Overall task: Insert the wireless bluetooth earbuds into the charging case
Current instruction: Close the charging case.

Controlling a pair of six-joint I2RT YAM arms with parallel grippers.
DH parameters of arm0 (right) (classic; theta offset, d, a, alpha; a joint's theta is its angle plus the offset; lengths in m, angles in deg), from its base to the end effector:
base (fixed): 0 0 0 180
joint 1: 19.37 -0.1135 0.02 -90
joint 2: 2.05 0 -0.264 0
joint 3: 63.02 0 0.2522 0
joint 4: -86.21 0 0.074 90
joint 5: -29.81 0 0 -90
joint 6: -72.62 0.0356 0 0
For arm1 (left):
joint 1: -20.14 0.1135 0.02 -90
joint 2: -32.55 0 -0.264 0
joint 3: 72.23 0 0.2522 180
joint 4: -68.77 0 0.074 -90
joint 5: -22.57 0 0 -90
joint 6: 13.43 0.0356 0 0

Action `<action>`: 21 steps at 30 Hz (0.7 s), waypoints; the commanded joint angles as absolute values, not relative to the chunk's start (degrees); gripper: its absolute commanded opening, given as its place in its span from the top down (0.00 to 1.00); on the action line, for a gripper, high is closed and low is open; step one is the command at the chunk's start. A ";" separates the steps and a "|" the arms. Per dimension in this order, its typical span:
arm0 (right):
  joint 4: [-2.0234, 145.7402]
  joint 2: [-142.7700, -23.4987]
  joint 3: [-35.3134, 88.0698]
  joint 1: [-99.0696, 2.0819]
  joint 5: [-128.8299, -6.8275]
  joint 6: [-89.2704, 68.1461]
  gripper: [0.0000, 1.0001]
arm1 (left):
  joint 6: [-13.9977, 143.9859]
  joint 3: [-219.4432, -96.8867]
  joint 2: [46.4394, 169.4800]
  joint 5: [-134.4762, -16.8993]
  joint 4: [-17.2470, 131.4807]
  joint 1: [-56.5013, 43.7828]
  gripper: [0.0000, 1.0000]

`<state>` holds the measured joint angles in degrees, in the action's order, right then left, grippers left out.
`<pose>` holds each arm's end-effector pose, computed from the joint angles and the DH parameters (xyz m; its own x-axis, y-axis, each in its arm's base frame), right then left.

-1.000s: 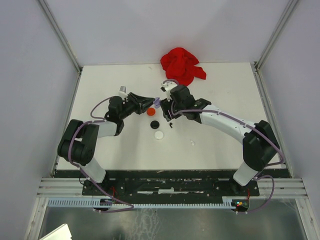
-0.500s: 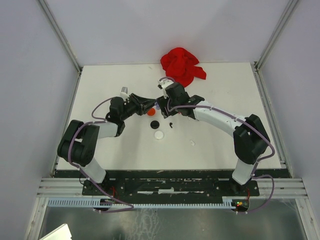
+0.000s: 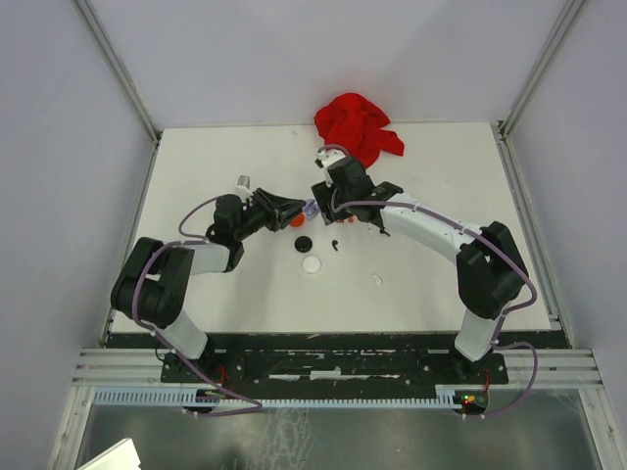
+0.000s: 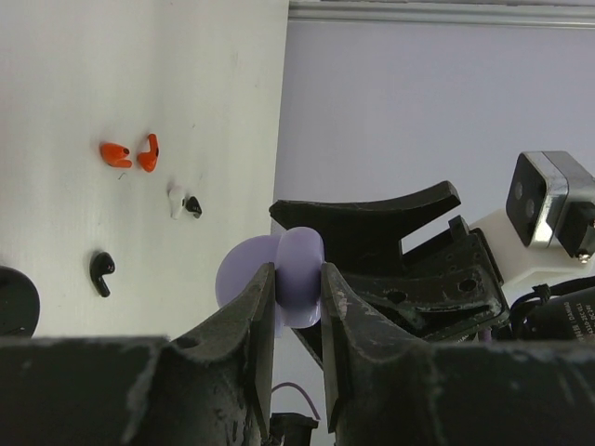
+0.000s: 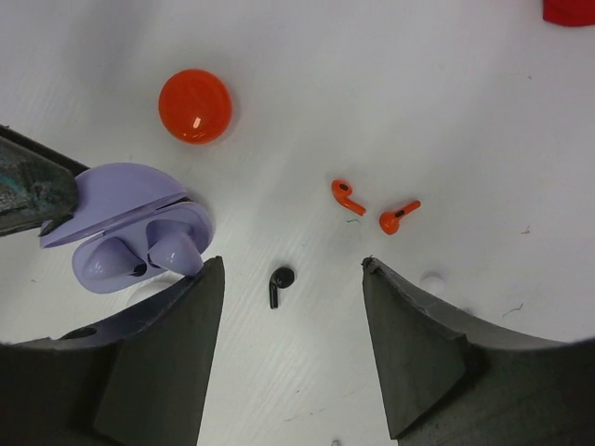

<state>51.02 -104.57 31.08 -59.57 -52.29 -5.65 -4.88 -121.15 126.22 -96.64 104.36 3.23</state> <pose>0.3131 0.2582 0.2589 -0.6303 -0.2690 -0.7282 -0.4445 0.8941 0.0544 0.3009 -0.1096 0.1827 -0.7295 -0.6804 -0.0700 -0.0443 0.1491 -0.9878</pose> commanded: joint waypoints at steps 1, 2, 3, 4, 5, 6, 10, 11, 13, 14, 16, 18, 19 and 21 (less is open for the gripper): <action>53.41 -104.72 33.75 -58.71 -50.82 -5.21 0.30 | -2.00 -120.89 123.77 -98.18 107.13 2.96 0.97; 53.46 -104.71 33.85 -58.62 -50.82 -5.17 0.30 | -1.96 -120.81 123.76 -98.19 107.20 3.00 0.97; 53.59 -104.74 33.80 -58.57 -50.99 -5.16 0.30 | -1.97 -120.85 123.74 -98.18 107.26 3.00 0.97; 53.81 -104.71 33.80 -58.41 -51.04 -5.16 0.30 | -2.05 -120.88 123.78 -98.14 107.27 3.05 0.97; 53.74 -104.74 33.77 -58.42 -50.98 -5.16 0.30 | -2.12 -120.89 123.72 -98.18 107.30 2.96 0.97; 53.78 -104.64 33.69 -58.39 -50.96 -5.16 0.30 | -2.17 -121.01 123.78 -98.14 107.31 3.00 0.97; 54.05 -104.40 33.87 -58.13 -51.39 -5.14 0.30 | -2.22 -121.24 123.90 -97.96 107.35 2.98 0.97; 53.59 -104.39 34.17 -58.14 -51.13 -5.14 0.31 | -2.44 -121.32 123.97 -97.89 107.46 3.00 0.97; 53.70 -103.80 33.21 -58.08 -50.44 -4.29 0.31 | -3.77 -121.06 124.12 -97.00 108.57 3.00 0.97; 54.36 -103.26 31.75 -58.04 -50.35 -3.55 0.31 | -4.53 -120.91 124.09 -95.99 109.31 3.00 0.97; 57.61 -101.47 28.13 -58.04 -50.34 -1.12 0.31 | -6.85 -120.40 124.20 -93.16 111.49 3.00 0.97; 62.17 -99.79 23.82 -58.04 -51.02 1.47 0.31 | -10.69 -119.09 124.41 -89.36 115.68 2.95 0.97; 65.19 -98.88 21.51 -58.08 -51.38 2.58 0.30 | -12.85 -118.46 124.48 -87.12 117.33 2.80 0.97; 72.91 -96.99 16.14 -58.36 -51.00 4.01 0.30 | -16.32 -117.88 124.64 -83.26 119.17 2.45 0.97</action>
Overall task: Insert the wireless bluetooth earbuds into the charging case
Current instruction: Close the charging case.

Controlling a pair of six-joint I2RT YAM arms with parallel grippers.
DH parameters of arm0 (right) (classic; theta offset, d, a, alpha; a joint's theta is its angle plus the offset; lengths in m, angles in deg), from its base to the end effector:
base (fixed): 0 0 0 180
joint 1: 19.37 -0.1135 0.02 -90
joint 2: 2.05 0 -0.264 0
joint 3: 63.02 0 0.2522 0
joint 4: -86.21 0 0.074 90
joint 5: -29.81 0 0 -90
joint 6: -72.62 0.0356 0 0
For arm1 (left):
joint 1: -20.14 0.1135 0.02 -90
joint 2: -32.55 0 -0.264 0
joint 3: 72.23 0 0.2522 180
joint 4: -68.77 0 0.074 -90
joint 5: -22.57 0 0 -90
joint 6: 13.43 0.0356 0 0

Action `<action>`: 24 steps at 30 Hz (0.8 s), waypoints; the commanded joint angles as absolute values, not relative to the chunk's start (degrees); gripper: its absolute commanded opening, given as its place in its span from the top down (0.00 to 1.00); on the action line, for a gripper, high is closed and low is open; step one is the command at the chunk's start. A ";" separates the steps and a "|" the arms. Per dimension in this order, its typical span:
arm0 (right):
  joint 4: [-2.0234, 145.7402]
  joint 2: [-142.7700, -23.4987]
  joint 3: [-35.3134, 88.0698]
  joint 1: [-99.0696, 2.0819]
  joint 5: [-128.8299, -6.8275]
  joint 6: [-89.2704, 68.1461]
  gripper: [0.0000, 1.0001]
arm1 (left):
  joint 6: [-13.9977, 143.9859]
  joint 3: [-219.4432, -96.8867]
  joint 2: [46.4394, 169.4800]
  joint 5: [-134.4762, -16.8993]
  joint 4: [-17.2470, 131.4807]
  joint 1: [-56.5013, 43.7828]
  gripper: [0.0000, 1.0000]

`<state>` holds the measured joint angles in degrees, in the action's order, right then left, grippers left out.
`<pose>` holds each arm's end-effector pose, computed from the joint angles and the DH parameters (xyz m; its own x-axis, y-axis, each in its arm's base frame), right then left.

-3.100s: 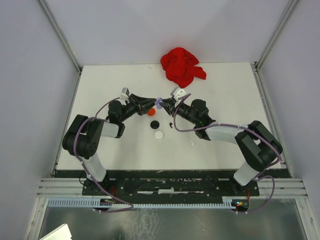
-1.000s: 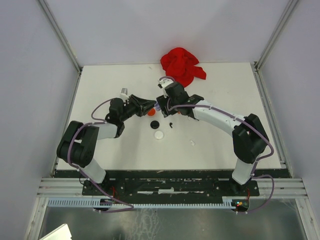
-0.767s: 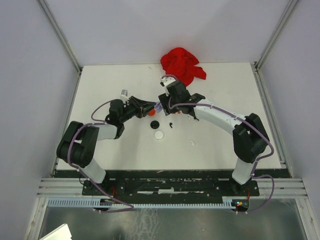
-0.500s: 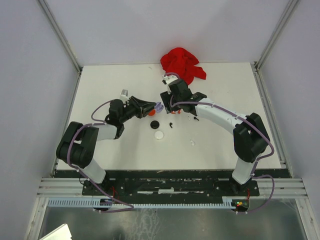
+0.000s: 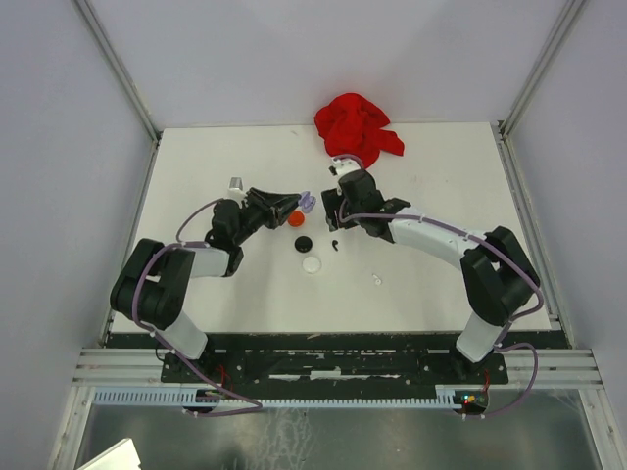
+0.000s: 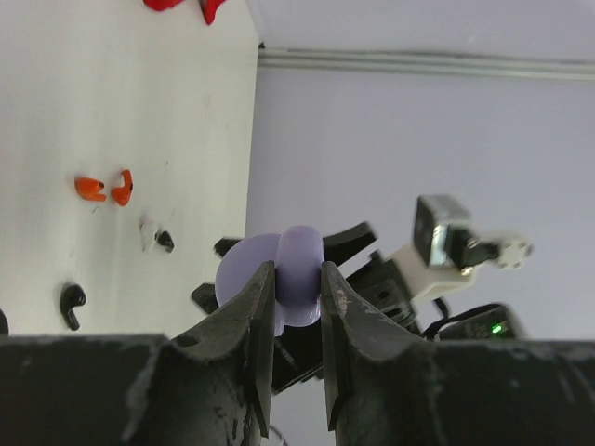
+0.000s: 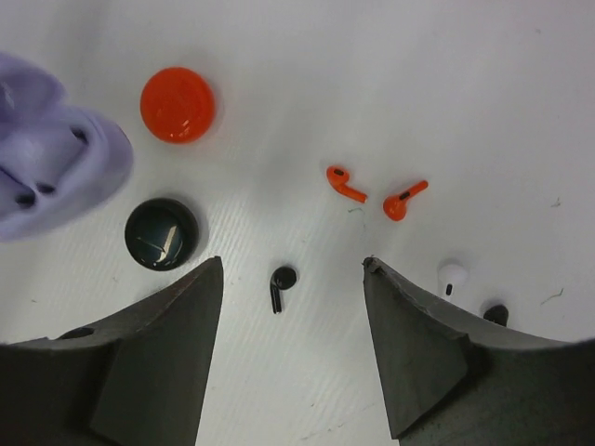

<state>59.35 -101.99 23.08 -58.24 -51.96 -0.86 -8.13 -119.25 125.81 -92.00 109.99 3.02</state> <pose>0.3094 0.2428 0.2420 -0.6393 -0.1539 -0.7534 -0.3701 0.9204 0.1261 0.2971 -0.1070 0.1856 -0.6685 -0.7416 -0.0558 -0.0220 0.0947 -0.9953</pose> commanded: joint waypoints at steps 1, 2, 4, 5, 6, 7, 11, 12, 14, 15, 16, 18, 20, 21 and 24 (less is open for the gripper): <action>76.14 -96.25 13.67 -58.55 -50.59 4.14 0.30 | -17.66 -117.85 124.71 -81.70 119.01 2.12 0.97; 79.13 -95.73 11.97 -58.84 -50.02 3.78 0.29 | -18.92 -117.87 124.67 -80.23 118.71 1.79 0.97; 83.70 -95.25 9.22 -59.49 -49.45 2.39 0.29 | -21.39 -117.80 124.44 -76.85 117.51 0.85 0.97; 87.07 -95.16 8.14 -59.93 -49.12 1.54 0.28 | -23.12 -117.88 124.28 -74.66 116.13 0.16 0.97; 89.99 -95.13 6.97 -60.24 -48.97 0.76 0.28 | -24.54 -117.90 124.15 -72.82 115.07 -0.64 0.97; 93.04 -95.05 5.86 -60.70 -48.87 -0.46 0.28 | -25.87 -118.02 124.04 -71.35 113.72 -1.33 0.97; 107.15 -96.54 1.50 -62.01 -48.57 -3.88 0.27 | -31.44 -119.66 124.60 -67.87 108.33 -4.05 0.97; 109.85 -97.06 0.75 -62.23 -48.51 -4.60 0.26 | -32.64 -120.13 124.93 -67.37 107.22 -4.63 0.97; 114.23 -98.05 -0.33 -62.48 -48.50 -5.90 0.26 | -34.90 -120.78 124.97 -66.06 105.44 -5.64 0.97; 115.96 -98.77 -0.62 -62.64 -48.53 -6.72 0.26 | -35.70 -120.87 124.77 -65.02 104.69 -6.12 0.97; 117.44 -99.42 -0.73 -62.81 -48.62 -7.57 0.26 | -36.18 -120.93 124.57 -63.94 104.11 -6.67 0.97; 119.36 -100.66 -0.67 -63.15 -48.94 -9.21 0.26 | -36.84 -121.33 123.79 -62.43 102.00 -7.14 0.97; 121.46 -101.94 -0.57 -63.59 -49.25 -11.29 0.26 | -36.89 -121.84 122.98 -61.29 99.58 -7.55 0.97; 122.59 -102.72 -0.60 -63.74 -49.24 -12.33 0.27 | -37.00 -121.93 122.67 -61.07 98.77 -7.66 0.97; 122.77 -104.44 0.28 -64.18 -47.73 -13.71 0.27 | -37.37 -121.88 122.16 -60.61 98.41 -7.82 0.97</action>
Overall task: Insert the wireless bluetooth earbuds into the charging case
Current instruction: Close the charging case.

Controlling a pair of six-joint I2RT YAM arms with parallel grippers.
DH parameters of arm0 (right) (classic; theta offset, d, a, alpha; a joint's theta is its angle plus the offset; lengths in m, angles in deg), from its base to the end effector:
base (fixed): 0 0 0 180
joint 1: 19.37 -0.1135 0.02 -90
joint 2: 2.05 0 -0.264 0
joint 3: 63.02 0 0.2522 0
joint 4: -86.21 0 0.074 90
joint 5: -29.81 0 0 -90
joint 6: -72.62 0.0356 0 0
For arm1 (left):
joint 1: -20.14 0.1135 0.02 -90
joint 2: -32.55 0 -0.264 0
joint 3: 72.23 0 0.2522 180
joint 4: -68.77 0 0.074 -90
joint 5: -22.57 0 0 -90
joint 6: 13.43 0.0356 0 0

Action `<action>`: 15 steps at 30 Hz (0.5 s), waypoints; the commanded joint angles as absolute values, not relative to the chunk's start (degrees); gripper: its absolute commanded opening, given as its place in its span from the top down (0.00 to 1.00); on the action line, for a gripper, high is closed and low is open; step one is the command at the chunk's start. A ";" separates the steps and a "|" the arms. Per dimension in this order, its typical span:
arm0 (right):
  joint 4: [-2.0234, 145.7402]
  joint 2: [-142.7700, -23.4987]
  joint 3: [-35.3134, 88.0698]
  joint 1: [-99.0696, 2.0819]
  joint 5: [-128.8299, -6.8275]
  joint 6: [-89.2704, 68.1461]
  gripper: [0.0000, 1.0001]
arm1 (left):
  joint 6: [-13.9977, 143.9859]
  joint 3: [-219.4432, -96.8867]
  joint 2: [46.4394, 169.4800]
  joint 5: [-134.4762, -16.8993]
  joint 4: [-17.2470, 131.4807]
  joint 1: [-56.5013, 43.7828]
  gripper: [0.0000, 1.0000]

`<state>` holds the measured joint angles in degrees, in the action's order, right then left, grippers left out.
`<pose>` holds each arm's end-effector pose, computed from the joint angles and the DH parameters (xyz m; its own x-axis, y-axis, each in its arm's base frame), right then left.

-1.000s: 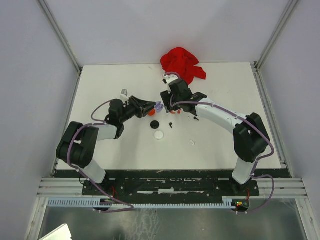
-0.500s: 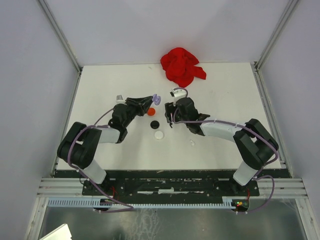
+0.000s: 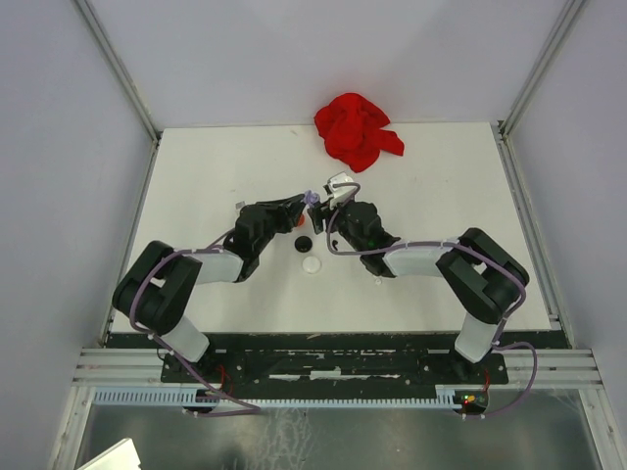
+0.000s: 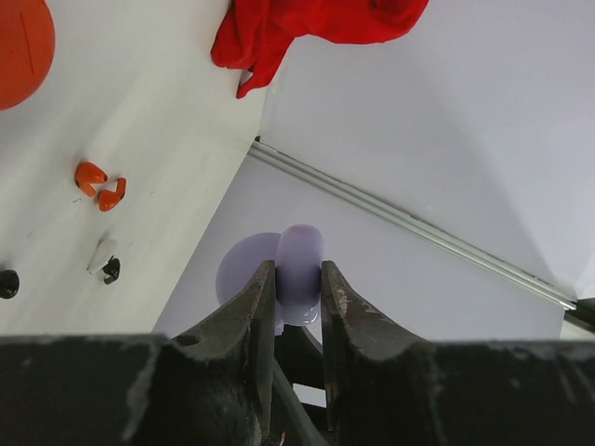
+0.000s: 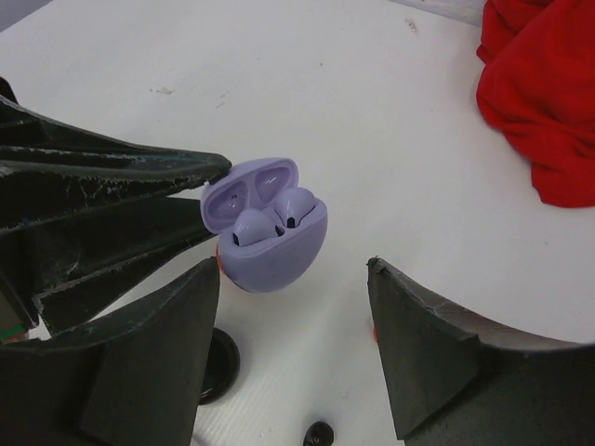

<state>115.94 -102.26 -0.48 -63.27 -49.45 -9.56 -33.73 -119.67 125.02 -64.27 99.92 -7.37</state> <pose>0.2743 0.2548 0.2041 -0.1732 0.0188 -0.9847 -0.5296 0.8412 0.1093 0.2811 -0.1442 0.1726 -0.3142 -0.8922 0.3244 -0.3431 -0.2119 -0.9151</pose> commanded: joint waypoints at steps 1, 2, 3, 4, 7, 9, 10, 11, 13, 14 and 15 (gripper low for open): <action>122.20 -104.87 0.80 -64.26 -47.32 -14.03 0.27 | -37.44 -121.78 122.13 -60.53 98.43 -7.81 0.97; 121.64 -105.19 1.18 -64.36 -47.23 -14.37 0.27 | -37.50 -121.77 122.12 -60.57 98.45 -7.82 0.97; 121.23 -105.34 1.43 -64.43 -47.00 -14.69 0.27 | -37.68 -121.69 122.10 -60.59 98.43 -7.84 0.97; 121.09 -105.45 1.53 -64.53 -46.67 -14.81 0.27 | -37.75 -121.72 122.18 -60.69 98.63 -7.86 0.97; 122.17 -106.20 1.67 -64.62 -45.40 -15.58 0.27 | -37.45 -121.85 122.56 -61.61 99.15 -7.84 0.97; 122.50 -106.82 2.18 -64.63 -44.51 -16.47 0.27 | -37.40 -121.82 122.97 -62.40 99.82 -7.89 0.97; 122.61 -107.20 2.47 -64.64 -44.13 -16.77 0.27 | -37.54 -121.65 123.20 -62.67 100.31 -7.91 0.97; 123.00 -107.56 2.70 -64.63 -43.65 -16.98 0.27 | -37.96 -121.35 123.43 -62.92 100.80 -7.90 0.97; 124.05 -108.14 2.79 -64.63 -42.78 -17.32 0.27 | -38.54 -120.50 123.75 -63.08 102.11 -7.99 0.97; 124.61 -108.36 2.70 -64.64 -42.10 -17.37 0.27 | -38.73 -120.10 123.79 -63.14 102.57 -7.95 0.97; 125.34 -108.46 2.58 -64.63 -41.34 -17.38 0.27 | -38.75 -119.76 123.72 -63.11 102.90 -8.00 0.97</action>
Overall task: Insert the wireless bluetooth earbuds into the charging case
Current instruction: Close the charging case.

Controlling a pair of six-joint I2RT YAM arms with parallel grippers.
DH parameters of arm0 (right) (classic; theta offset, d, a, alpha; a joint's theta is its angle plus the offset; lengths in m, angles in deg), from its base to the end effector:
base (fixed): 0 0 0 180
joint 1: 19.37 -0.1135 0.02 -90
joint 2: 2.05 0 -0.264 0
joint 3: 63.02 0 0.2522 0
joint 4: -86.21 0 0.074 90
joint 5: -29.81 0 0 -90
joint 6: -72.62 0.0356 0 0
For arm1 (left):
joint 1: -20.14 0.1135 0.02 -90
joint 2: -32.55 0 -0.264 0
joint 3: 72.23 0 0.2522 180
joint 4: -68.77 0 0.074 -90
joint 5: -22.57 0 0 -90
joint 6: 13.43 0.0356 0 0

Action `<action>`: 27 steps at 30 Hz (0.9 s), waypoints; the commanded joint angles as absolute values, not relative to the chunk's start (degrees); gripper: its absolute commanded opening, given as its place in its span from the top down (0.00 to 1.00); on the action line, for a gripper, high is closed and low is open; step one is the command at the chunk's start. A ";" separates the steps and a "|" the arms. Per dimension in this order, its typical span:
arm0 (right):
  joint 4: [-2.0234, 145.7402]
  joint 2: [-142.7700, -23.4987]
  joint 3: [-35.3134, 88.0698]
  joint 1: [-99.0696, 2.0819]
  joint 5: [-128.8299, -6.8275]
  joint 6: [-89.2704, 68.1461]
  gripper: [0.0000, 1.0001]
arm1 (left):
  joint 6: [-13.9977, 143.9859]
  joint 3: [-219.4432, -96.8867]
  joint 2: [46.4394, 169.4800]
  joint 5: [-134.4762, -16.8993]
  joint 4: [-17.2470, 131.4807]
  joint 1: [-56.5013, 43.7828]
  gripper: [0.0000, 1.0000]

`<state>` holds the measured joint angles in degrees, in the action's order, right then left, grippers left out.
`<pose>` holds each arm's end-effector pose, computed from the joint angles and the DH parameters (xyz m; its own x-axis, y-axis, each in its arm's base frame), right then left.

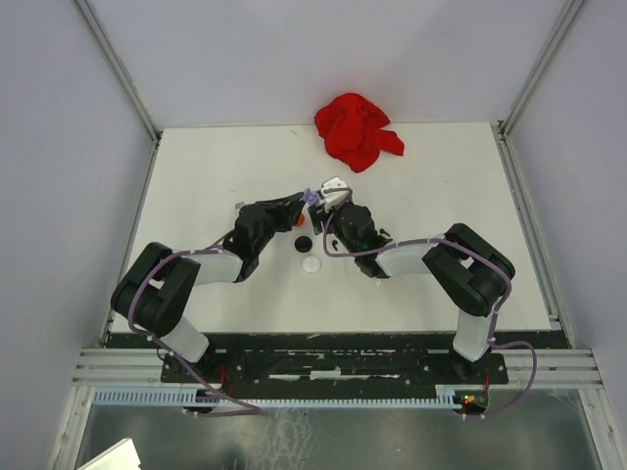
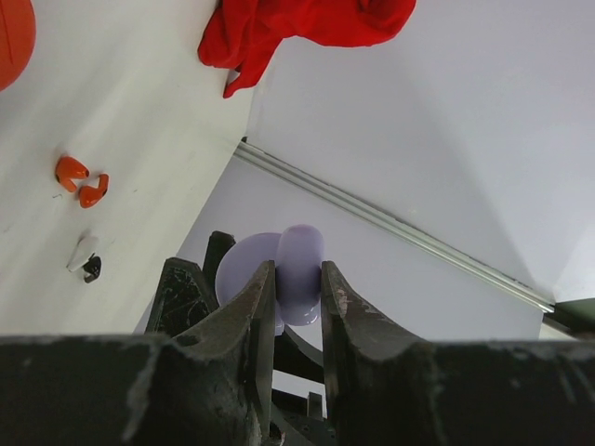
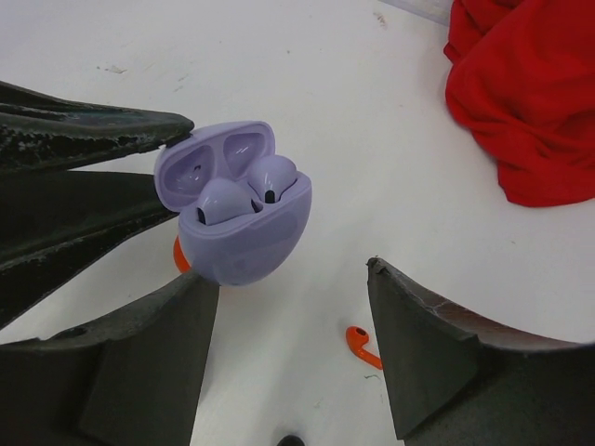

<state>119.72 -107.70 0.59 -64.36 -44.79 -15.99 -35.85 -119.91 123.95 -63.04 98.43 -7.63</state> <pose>0.2794 0.2660 0.1828 -0.1169 -0.0838 -0.9896 -0.4932 0.8698 -0.0154 0.2799 -0.1443 0.1765 -0.2867 -0.8907 0.3528 -0.3508 -0.2450 -0.9038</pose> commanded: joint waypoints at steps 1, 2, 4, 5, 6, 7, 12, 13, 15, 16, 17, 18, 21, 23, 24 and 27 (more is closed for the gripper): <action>126.12 -108.61 2.45 -64.63 -40.77 -17.50 0.27 | -38.71 -119.54 123.71 -63.20 102.99 -7.88 0.97; 126.57 -108.73 2.35 -64.63 -40.15 -17.81 0.27 | -38.66 -119.35 123.66 -63.41 103.00 -7.99 0.97; 126.95 -108.76 2.19 -64.67 -38.73 -18.34 0.27 | -38.53 -118.78 123.72 -63.56 103.29 -7.98 0.97; 127.44 -108.59 1.81 -64.70 -38.21 -18.65 0.27 | -38.39 -118.66 123.76 -63.65 103.68 -7.95 0.97; 128.19 -108.32 1.28 -64.64 -37.52 -18.83 0.27 | -38.12 -118.41 123.83 -63.85 103.82 -7.95 0.97; 129.17 -108.09 0.75 -64.63 -37.02 -18.87 0.27 | -37.86 -118.29 123.89 -64.11 103.82 -7.96 0.97; 130.01 -107.06 -0.23 -64.54 -35.75 -19.43 0.27 | -37.40 -117.07 125.52 -65.68 106.30 -7.96 0.97; 130.27 -106.82 -0.48 -64.54 -35.39 -19.59 0.27 | -37.42 -116.72 125.98 -65.93 107.07 -7.90 0.97; 130.73 -106.58 -0.74 -64.54 -35.15 -19.87 0.27 | -37.42 -116.21 126.55 -66.40 108.05 -7.94 0.97; 130.70 -106.42 -0.82 -64.50 -35.14 -19.92 0.26 | -37.28 -116.02 126.77 -66.69 108.26 -7.95 0.97; 130.72 -106.38 -0.83 -64.54 -35.14 -20.00 0.26 | -37.18 -115.89 126.91 -66.91 108.43 -7.90 0.97; 130.78 -106.16 -0.89 -64.54 -35.14 -20.01 0.26 | -36.97 -115.73 127.16 -67.05 108.80 -7.97 0.97; 130.81 -105.74 -0.95 -64.55 -35.06 -20.09 0.26 | -36.69 -115.14 127.48 -67.50 109.53 -7.96 0.97; 130.39 -105.22 -1.09 -64.54 -34.78 -20.17 0.26 | -36.36 -114.72 127.52 -67.39 110.05 -7.90 0.97; 129.82 -104.78 -1.20 -64.54 -34.29 -20.21 0.27 | -36.18 -114.51 127.35 -67.00 110.01 -7.79 0.97; 123.47 -102.11 -1.14 -64.46 -29.39 -17.91 0.26 | -33.45 -114.28 126.59 -67.01 108.91 -6.07 0.97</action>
<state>125.60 -107.79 -1.33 -64.60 -34.93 -19.79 -36.50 -115.01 127.27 -66.06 107.00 -7.50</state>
